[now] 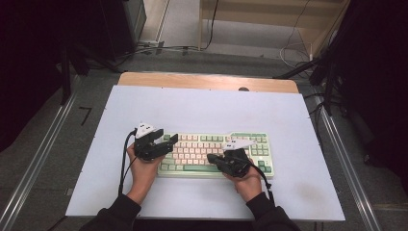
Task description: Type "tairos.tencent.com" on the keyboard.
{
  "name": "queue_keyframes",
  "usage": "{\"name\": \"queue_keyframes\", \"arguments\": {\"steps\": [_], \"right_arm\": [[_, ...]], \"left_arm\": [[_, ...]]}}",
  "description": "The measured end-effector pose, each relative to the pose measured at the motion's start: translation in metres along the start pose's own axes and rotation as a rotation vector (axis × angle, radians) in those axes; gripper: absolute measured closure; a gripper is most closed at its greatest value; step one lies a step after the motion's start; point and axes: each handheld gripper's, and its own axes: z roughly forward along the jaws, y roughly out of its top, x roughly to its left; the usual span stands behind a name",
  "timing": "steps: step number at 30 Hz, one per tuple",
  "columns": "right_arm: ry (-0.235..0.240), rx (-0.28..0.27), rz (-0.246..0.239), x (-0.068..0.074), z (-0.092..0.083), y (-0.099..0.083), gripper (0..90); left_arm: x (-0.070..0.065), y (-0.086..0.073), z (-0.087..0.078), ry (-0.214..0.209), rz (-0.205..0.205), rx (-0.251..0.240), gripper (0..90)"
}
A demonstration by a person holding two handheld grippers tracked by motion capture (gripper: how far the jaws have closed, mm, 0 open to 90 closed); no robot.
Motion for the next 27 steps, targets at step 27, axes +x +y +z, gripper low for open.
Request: {"name": "queue_keyframes", "arguments": {"steps": [27], "right_arm": [[-0.018, 0.038, -0.024, 0.0060, 0.0093, -0.0008, 87.2]], "left_arm": [[-0.0006, 0.0001, -0.0004, -0.007, 0.002, -0.003, 35.2]]}}
